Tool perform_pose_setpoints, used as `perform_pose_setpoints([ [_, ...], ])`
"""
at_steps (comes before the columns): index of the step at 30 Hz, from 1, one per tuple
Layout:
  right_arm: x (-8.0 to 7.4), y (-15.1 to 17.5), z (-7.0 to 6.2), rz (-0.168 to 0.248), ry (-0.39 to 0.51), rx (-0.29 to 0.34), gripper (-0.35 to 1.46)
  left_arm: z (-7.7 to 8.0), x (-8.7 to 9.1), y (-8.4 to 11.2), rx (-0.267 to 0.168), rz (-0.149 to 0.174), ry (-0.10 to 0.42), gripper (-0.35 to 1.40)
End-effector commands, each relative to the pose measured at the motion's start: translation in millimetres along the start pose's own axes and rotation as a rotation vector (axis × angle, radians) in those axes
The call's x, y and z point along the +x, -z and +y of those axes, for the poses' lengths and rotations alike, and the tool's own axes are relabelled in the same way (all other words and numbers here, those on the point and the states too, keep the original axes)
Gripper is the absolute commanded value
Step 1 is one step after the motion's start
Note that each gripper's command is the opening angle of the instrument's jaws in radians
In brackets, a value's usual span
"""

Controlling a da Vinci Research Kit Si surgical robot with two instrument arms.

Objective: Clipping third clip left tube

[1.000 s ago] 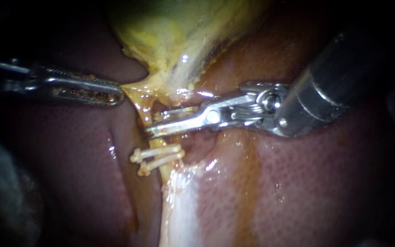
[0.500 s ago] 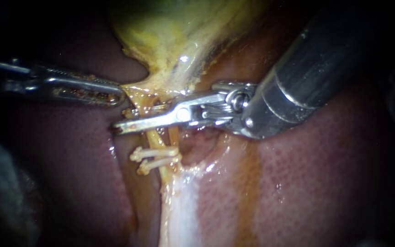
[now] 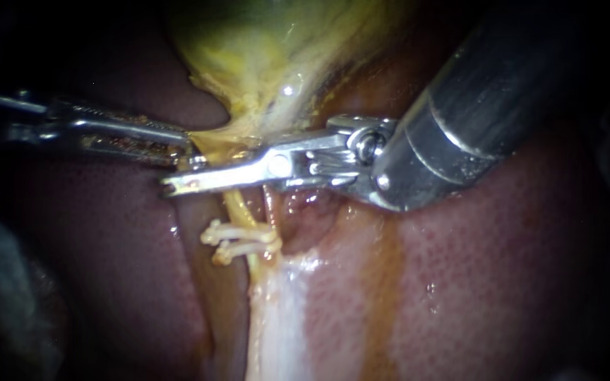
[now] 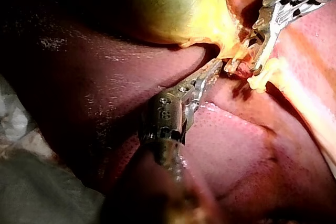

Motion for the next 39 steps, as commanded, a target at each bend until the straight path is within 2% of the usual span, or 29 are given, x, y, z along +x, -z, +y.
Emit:
perform_pose_setpoints([
  [1, 0.1, 0.0, -0.3, -0.001, -0.002, 0.008, 0.49, 0.0, 0.0, 0.0, 0.000, 0.000, 0.000, -0.35],
  [6, 0.6, -0.1, -1.0, -0.004, -0.006, 0.033, 0.47, -0.1, 0.0, 0.0, 0.000, 0.000, 0.000, -0.35],
  [13, 0.7, -0.1, -0.9, -0.003, -0.001, 0.033, 0.42, -0.1, 0.0, 0.0, 0.000, 0.000, 0.000, -0.35],
  [19, 0.8, -0.1, -0.6, 0.002, -0.054, 0.030, 0.31, -0.2, 0.0, -0.1, 0.000, 0.000, 0.005, -0.35],
  [23, 0.8, 0.1, -0.2, 0.020, -0.089, 0.013, 0.16, -0.2, 0.0, -0.2, 0.000, 0.000, 0.006, -0.35],
  [27, 0.8, 0.4, 0.0, 0.022, -0.130, 0.011, -0.08, -0.2, 0.0, -0.2, 0.000, 0.000, 0.006, -0.35],
  [30, 0.7, 0.5, 0.0, 0.020, -0.147, 0.012, -0.35, -0.2, 0.0, -0.2, 0.000, 0.000, 0.006, -0.35],
  [34, 0.4, 1.0, -0.1, 0.026, -0.152, -0.001, -0.35, -0.2, 0.0, -0.2, 0.001, 0.000, 0.006, -0.35],
  [39, 0.3, 1.3, -0.1, 0.002, -0.151, -0.031, -0.35, -0.1, -0.1, -0.2, 0.001, 0.001, 0.006, -0.35],
])
